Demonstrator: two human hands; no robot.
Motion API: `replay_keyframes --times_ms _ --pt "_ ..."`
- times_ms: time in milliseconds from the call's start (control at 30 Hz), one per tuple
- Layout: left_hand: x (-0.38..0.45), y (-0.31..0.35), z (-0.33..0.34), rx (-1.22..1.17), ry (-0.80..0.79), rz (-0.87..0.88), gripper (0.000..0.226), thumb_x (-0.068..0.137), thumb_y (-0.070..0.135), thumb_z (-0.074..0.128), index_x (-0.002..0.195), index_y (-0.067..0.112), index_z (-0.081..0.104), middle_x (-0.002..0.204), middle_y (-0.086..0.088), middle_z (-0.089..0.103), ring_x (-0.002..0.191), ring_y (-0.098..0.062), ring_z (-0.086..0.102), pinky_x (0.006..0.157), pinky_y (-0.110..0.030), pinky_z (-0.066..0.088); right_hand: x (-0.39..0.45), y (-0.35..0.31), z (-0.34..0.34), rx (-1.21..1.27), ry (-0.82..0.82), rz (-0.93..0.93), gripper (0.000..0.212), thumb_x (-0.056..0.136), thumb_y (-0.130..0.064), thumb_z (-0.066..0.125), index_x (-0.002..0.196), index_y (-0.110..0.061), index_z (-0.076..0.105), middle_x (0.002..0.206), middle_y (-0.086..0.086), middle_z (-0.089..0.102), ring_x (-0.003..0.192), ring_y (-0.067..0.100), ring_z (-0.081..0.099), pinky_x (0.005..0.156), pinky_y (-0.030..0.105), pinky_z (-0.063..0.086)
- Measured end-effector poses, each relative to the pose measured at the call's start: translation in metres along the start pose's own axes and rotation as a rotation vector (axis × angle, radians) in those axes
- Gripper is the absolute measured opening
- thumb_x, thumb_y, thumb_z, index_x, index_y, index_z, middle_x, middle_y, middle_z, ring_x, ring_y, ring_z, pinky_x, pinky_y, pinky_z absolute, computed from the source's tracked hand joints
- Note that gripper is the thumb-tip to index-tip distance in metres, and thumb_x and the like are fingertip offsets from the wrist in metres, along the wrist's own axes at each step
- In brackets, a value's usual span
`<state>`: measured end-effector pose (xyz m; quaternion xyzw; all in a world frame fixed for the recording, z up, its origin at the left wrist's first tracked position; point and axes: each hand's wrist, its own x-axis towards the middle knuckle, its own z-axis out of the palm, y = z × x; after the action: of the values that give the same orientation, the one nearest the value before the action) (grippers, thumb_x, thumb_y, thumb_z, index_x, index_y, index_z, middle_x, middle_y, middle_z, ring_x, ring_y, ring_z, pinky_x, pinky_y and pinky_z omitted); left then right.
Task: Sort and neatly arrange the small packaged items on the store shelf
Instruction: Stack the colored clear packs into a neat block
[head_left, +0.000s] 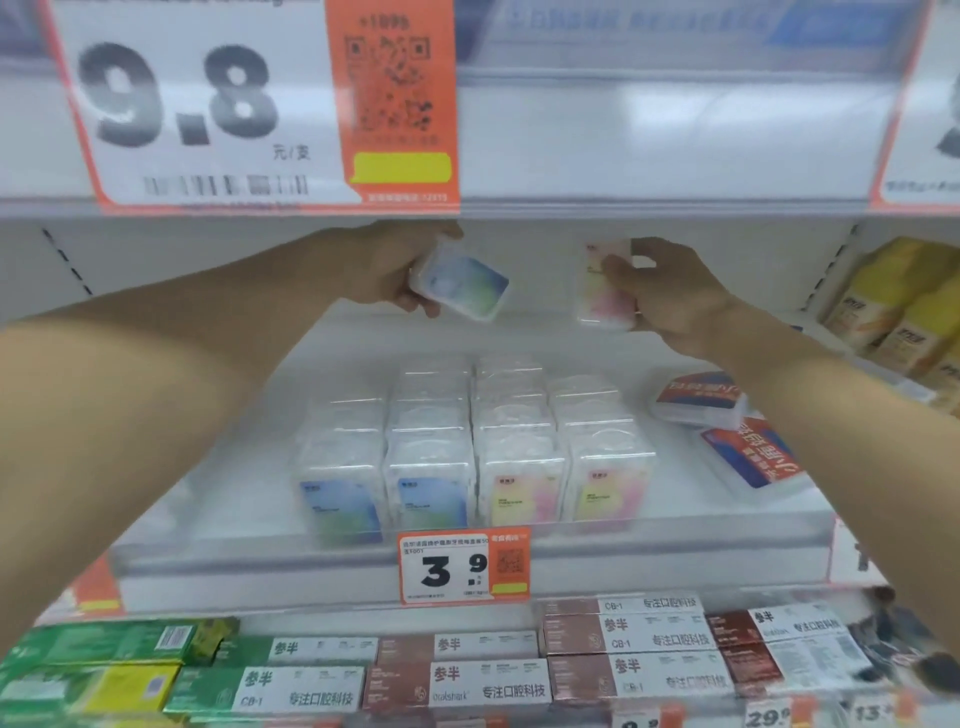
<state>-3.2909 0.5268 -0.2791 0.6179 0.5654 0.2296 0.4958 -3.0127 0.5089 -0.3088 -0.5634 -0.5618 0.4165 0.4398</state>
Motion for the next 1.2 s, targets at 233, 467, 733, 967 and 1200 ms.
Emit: replay_keyframes --times_ms 233,467,733,967,1200 --pt "-0.049 -0.016 -0.016 0.277 0.211 0.061 0.073 0.090 0.068 0.036 0.085 0.003 0.069 0.056 -0.008 0.060 0.044 -0.017 0.050 0.048 -0.023 0.037 -0.018 -0.019 0.016 0.035 -0.096 0.011 0.048 0.084 -0.010 0.075 0.128 -0.012 0.057 0.112 0.009 0.072 0.097 0.030 0.071 0.085 0.046 0.058" --pt "-0.078 -0.033 -0.037 0.486 0.235 0.197 0.043 0.084 0.055 0.062 0.086 0.012 0.061 0.068 -0.007 0.068 0.050 -0.014 0.062 0.053 -0.027 0.042 -0.027 -0.017 0.009 0.063 -0.126 0.073 0.019 0.085 -0.011 0.069 0.104 -0.008 0.067 0.103 0.012 0.070 0.088 0.030 0.069 0.082 0.041 0.057" --pt "-0.096 -0.043 -0.036 0.739 0.043 -0.015 0.044 0.082 0.062 0.059 0.102 0.024 0.059 0.096 0.000 0.069 0.072 -0.012 0.073 0.060 -0.028 0.048 -0.038 -0.011 0.008 0.048 -0.191 0.194 0.008 0.085 -0.010 0.055 0.084 -0.012 0.062 0.092 0.009 0.060 0.081 0.028 0.061 0.081 0.040 0.052" --pt "-0.109 -0.057 -0.022 0.357 -0.124 -0.172 0.076 0.072 0.080 0.048 0.116 0.021 0.066 0.114 -0.009 0.066 0.088 -0.023 0.067 0.086 -0.038 0.053 -0.049 0.000 0.014 -0.001 -0.355 0.330 0.037 0.069 -0.018 0.065 0.104 -0.012 0.055 0.101 0.010 0.051 0.082 0.027 0.049 0.073 0.033 0.042" --pt "-0.118 -0.072 -0.002 0.363 -0.004 -0.098 0.034 0.090 0.053 0.053 0.108 0.026 0.062 0.107 0.008 0.064 0.100 -0.012 0.062 0.074 -0.024 0.047 -0.056 0.008 0.017 -0.287 -0.417 0.332 0.050 0.086 -0.054 0.066 0.125 -0.023 0.063 0.125 -0.005 0.065 0.117 0.020 0.058 0.107 0.037 0.041"
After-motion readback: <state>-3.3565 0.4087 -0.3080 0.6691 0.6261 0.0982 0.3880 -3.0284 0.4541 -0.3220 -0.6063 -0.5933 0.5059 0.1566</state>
